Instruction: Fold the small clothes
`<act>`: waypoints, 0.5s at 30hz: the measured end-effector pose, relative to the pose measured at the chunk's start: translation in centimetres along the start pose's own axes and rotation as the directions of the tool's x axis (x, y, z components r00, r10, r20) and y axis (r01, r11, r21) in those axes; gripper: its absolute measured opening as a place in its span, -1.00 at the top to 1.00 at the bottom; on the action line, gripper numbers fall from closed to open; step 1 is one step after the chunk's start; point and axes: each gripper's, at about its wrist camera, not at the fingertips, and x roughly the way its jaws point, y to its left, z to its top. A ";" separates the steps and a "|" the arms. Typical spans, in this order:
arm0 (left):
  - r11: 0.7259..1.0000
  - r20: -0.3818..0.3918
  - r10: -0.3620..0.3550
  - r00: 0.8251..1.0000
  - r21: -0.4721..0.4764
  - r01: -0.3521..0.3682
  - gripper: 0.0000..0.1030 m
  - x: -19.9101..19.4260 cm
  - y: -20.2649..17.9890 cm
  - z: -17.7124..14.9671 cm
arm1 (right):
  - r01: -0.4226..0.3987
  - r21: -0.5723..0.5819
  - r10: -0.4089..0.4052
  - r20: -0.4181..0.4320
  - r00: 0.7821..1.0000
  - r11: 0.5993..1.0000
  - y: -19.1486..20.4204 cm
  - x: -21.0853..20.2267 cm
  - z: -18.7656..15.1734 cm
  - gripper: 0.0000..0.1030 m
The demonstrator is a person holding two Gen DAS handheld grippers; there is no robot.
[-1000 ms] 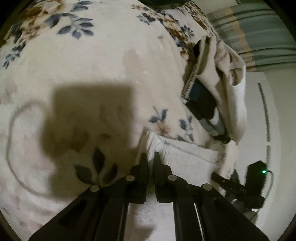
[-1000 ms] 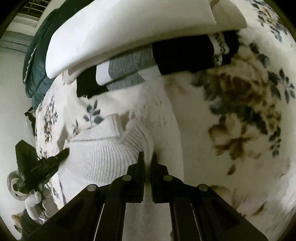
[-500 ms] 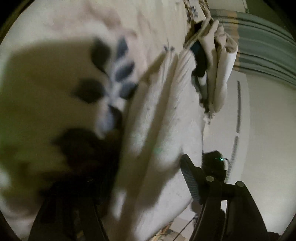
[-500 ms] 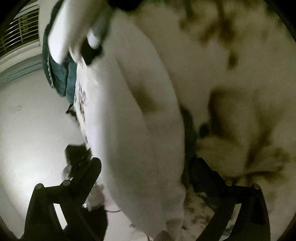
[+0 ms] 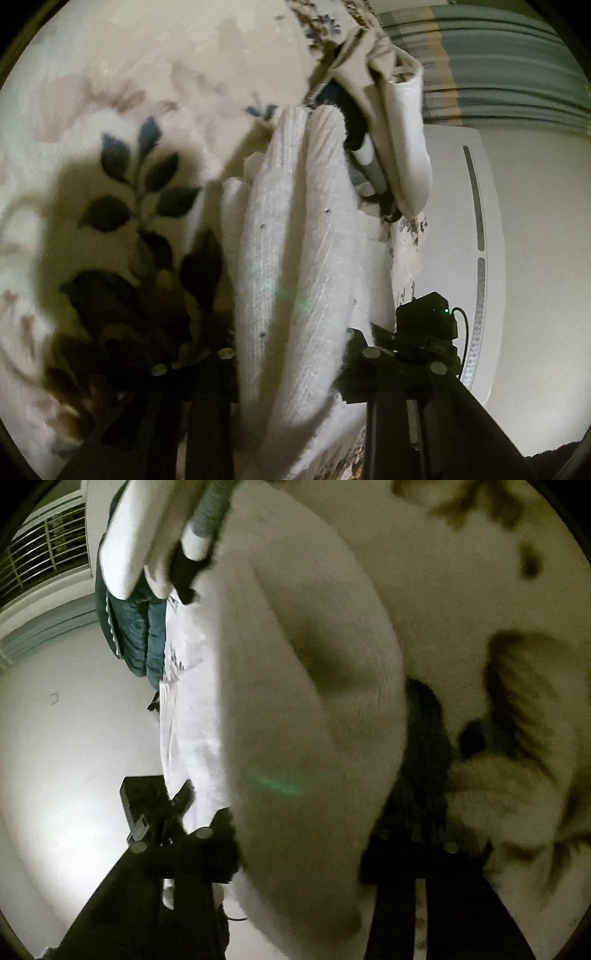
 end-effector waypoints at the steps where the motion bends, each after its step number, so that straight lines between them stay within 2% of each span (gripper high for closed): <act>1: 1.000 0.005 0.002 1.000 0.007 -0.002 0.49 -0.4 -0.4 -0.2 | 0.007 -0.006 -0.007 0.009 1.000 1.000 0.4 -0.3 -0.3 0.16; 9: 0.998 0.045 -0.004 0.999 0.070 0.001 0.49 -3.0 -5.7 -0.8 | 0.005 -0.090 0.003 0.092 0.996 0.996 5.6 -5.2 -2.2 0.19; 15: 0.990 0.070 -0.028 0.997 0.143 0.018 0.49 -4.7 -13.2 1.6 | 0.000 -0.141 0.022 0.159 0.987 0.990 10.6 -11.9 -3.0 0.20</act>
